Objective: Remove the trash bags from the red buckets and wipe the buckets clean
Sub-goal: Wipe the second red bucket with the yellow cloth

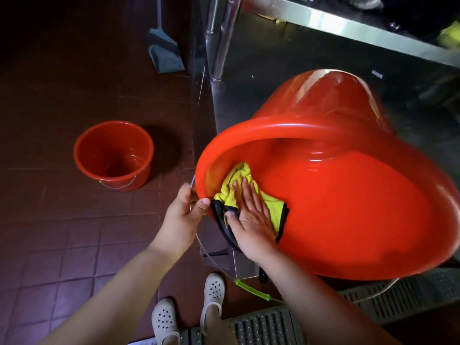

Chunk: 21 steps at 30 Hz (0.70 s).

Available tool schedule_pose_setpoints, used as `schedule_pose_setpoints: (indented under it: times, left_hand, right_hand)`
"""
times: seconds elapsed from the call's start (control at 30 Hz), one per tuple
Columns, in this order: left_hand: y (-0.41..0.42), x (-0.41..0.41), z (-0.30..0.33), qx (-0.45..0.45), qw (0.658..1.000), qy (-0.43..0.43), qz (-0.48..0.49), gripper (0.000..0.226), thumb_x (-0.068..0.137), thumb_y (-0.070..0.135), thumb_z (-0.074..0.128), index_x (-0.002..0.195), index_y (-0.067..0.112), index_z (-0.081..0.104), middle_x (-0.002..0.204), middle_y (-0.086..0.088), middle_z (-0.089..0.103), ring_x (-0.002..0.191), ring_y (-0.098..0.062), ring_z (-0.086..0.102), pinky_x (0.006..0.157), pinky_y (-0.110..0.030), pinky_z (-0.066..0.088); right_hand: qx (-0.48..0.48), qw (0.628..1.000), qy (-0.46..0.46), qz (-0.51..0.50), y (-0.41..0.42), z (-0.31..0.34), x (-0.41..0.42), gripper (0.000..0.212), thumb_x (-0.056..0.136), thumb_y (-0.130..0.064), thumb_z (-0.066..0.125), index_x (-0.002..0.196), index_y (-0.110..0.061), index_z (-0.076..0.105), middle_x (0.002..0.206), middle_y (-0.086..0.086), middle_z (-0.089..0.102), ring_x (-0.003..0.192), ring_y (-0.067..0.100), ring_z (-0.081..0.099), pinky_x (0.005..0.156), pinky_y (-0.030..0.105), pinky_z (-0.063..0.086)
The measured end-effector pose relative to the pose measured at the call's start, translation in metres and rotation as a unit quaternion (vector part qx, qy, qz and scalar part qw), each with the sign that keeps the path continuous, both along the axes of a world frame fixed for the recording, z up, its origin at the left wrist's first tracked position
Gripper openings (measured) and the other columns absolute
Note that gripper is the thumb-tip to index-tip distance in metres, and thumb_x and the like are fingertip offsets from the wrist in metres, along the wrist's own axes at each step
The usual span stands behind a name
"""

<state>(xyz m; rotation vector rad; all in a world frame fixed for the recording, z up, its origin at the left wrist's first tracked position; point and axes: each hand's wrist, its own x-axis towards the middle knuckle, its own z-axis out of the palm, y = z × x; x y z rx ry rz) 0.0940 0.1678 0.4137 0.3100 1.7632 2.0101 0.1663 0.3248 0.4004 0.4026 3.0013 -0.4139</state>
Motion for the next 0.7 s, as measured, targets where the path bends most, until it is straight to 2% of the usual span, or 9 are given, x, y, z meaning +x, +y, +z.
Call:
schedule_pose_setpoints:
  times: [0.03,0.1,0.13,0.2,0.27,0.37,0.47,0.6,0.7]
  left_hand:
    - [0.0,-0.002,0.003,-0.002,1.0,0.013,-0.004,0.02,0.091,0.02,0.057,0.1,0.037,0.056,0.088,0.014,0.063,0.087,-0.007,0.057,0.087,-0.039,0.049]
    - [0.001,-0.006,0.01,0.001,0.999,0.047,-0.011,0.009,0.091,0.02,0.055,0.1,0.022,0.052,0.082,0.018,0.062,0.08,-0.001,0.055,0.081,-0.027,0.048]
    - [0.0,-0.008,0.014,-0.003,0.998,0.068,-0.014,0.012,0.089,0.023,0.054,0.099,0.016,0.051,0.081,0.018,0.061,0.078,0.002,0.054,0.078,-0.02,0.047]
    - [-0.003,-0.008,0.02,-0.015,0.995,0.093,-0.019,0.017,0.089,0.026,0.053,0.099,0.012,0.05,0.081,0.015,0.058,0.077,0.002,0.052,0.075,-0.018,0.044]
    - [-0.005,-0.007,0.027,-0.028,0.994,0.102,-0.026,0.012,0.091,0.022,0.053,0.098,0.014,0.05,0.08,0.016,0.057,0.076,0.001,0.052,0.075,-0.019,0.044]
    - [-0.007,-0.008,0.039,-0.05,0.988,0.144,-0.028,0.005,0.093,0.021,0.054,0.092,0.024,0.05,0.076,0.023,0.059,0.07,0.004,0.052,0.069,-0.011,0.042]
    - [-0.01,-0.011,0.052,-0.074,0.979,0.188,-0.034,0.006,0.092,0.028,0.054,0.092,0.024,0.051,0.074,0.016,0.057,0.066,0.001,0.051,0.062,-0.014,0.043]
    - [-0.013,-0.012,0.071,-0.09,0.969,0.228,-0.023,0.015,0.092,0.034,0.052,0.081,0.041,0.045,0.066,0.023,0.053,0.058,0.002,0.046,0.054,-0.009,0.035]
    - [-0.015,-0.01,0.082,-0.104,0.968,0.228,-0.023,0.015,0.092,0.035,0.053,0.081,0.039,0.043,0.064,0.023,0.051,0.057,0.002,0.044,0.053,-0.011,0.034]
  right_hand:
    - [0.0,1.0,0.006,-0.003,0.006,0.001,-0.004,0.066,0.087,-0.055,0.014,0.143,-0.041,-0.018,0.157,-0.012,-0.014,0.144,0.007,-0.013,0.116,0.026,-0.004]
    - [0.011,1.0,0.012,-0.027,0.024,0.0,-0.014,0.069,0.088,-0.049,0.023,0.148,-0.034,-0.006,0.159,-0.009,-0.004,0.146,0.01,-0.003,0.116,0.028,0.003]
    - [0.019,0.999,0.011,-0.042,0.034,-0.002,-0.02,0.069,0.089,-0.047,0.027,0.15,-0.028,0.001,0.16,-0.007,0.002,0.146,0.011,0.002,0.115,0.028,0.006]
    - [0.039,0.997,0.003,-0.064,0.057,-0.004,-0.033,0.068,0.094,-0.043,0.035,0.152,-0.019,0.009,0.159,-0.003,0.009,0.145,0.012,0.009,0.114,0.027,0.008]
    - [0.061,0.995,-0.013,-0.078,0.08,-0.005,-0.045,0.068,0.096,-0.042,0.038,0.151,-0.016,0.01,0.159,-0.001,0.012,0.145,0.013,0.012,0.114,0.027,0.008]
    - [0.121,0.984,-0.074,-0.108,0.112,-0.001,-0.058,0.066,0.097,-0.049,0.03,0.152,-0.018,0.011,0.159,-0.001,0.011,0.145,0.014,0.01,0.115,0.03,0.009]
    - [0.144,0.973,-0.122,-0.134,0.124,0.008,-0.065,0.062,0.097,-0.052,0.022,0.151,-0.024,0.013,0.159,-0.005,0.01,0.146,0.015,0.009,0.116,0.035,0.01]
    - [0.097,0.974,-0.132,-0.159,0.103,0.018,-0.06,0.06,0.098,-0.051,0.022,0.151,-0.024,0.016,0.159,-0.005,0.013,0.145,0.016,0.012,0.115,0.036,0.01]
    - [0.043,0.973,-0.14,-0.18,0.072,0.034,-0.046,0.062,0.098,-0.051,0.024,0.15,-0.019,0.017,0.159,-0.001,0.014,0.145,0.018,0.012,0.115,0.038,0.007]
